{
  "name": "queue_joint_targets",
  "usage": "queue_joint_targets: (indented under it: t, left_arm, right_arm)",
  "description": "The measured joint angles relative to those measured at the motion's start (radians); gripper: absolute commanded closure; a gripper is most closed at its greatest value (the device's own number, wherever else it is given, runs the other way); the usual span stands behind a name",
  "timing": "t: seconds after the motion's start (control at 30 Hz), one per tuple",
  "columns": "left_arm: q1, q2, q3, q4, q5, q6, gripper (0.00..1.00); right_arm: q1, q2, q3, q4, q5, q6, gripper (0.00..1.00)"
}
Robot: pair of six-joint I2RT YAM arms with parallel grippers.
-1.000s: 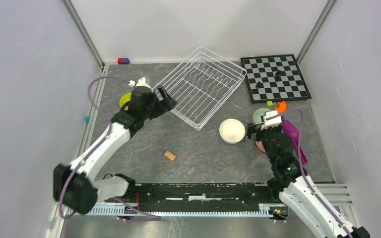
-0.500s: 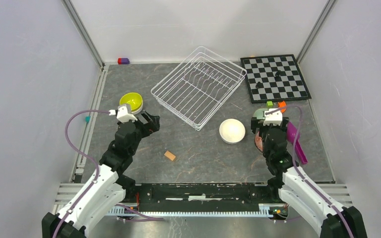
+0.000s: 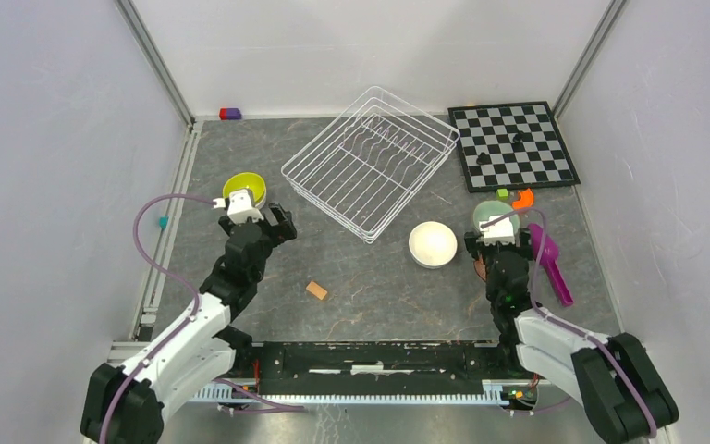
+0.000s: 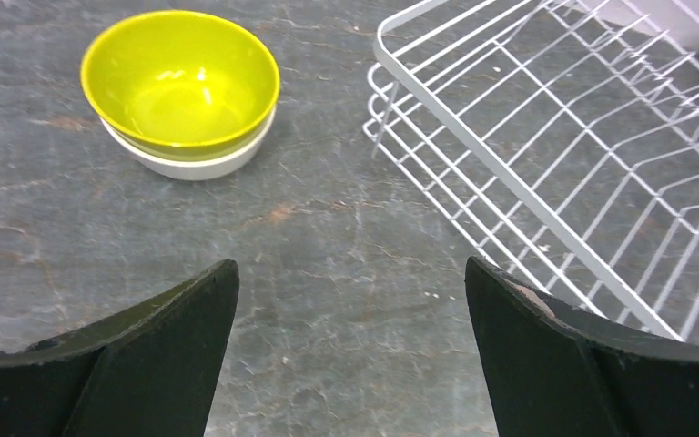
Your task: Unload the bowls from the dish rack
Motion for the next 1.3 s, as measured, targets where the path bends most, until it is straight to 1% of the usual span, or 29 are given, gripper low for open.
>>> queue_joint_targets:
  t: [0.2,0.27,0.33,0.43,0.53,0.6,0.83,0.97,1.17,1.2,1.3]
  left_arm:
    - [0.000,0.117,-0.002,0.109,-0.079,0.109,0.00]
    - [0.003,0.156,-0.002,0.148,-0.103,0.150,0.00]
    - [0.011,0.188,-0.002,0.183,-0.119,0.185,0.00]
    - [0.041,0.231,-0.003,0.233,-0.130,0.226,0.00]
    - [0.089,0.266,-0.011,0.286,-0.125,0.253,0.00]
    - [0.124,0.294,-0.023,0.332,-0.117,0.266,0.00]
    - [0.220,0.431,-0.066,0.468,-0.029,0.268,0.00]
    - [0.240,0.497,-0.066,0.523,0.011,0.277,0.01]
    - [0.260,0.541,-0.056,0.544,0.081,0.330,0.01]
    - [0.264,0.550,-0.050,0.552,0.093,0.340,0.03]
    - [0.279,0.603,-0.047,0.634,0.139,0.361,0.01]
  right_arm:
    - [-0.067,0.117,-0.003,0.173,-0.023,0.005,0.04]
    - [-0.084,0.176,-0.004,0.279,-0.028,0.009,0.04]
    - [-0.092,0.223,-0.004,0.343,-0.037,0.008,0.04]
    - [-0.101,0.278,-0.004,0.416,-0.049,-0.003,0.06]
    - [-0.108,0.393,-0.004,0.570,-0.048,-0.008,0.03]
    - [-0.111,0.446,-0.004,0.630,-0.041,-0.007,0.02]
    - [-0.122,0.455,-0.005,0.687,-0.008,-0.006,0.02]
    - [-0.124,0.455,-0.005,0.690,-0.003,-0.006,0.02]
    - [-0.124,0.455,-0.005,0.690,0.001,-0.006,0.02]
    - [-0.124,0.455,-0.005,0.690,0.002,-0.006,0.02]
    - [-0.124,0.455,-0.005,0.690,0.003,-0.006,0.02]
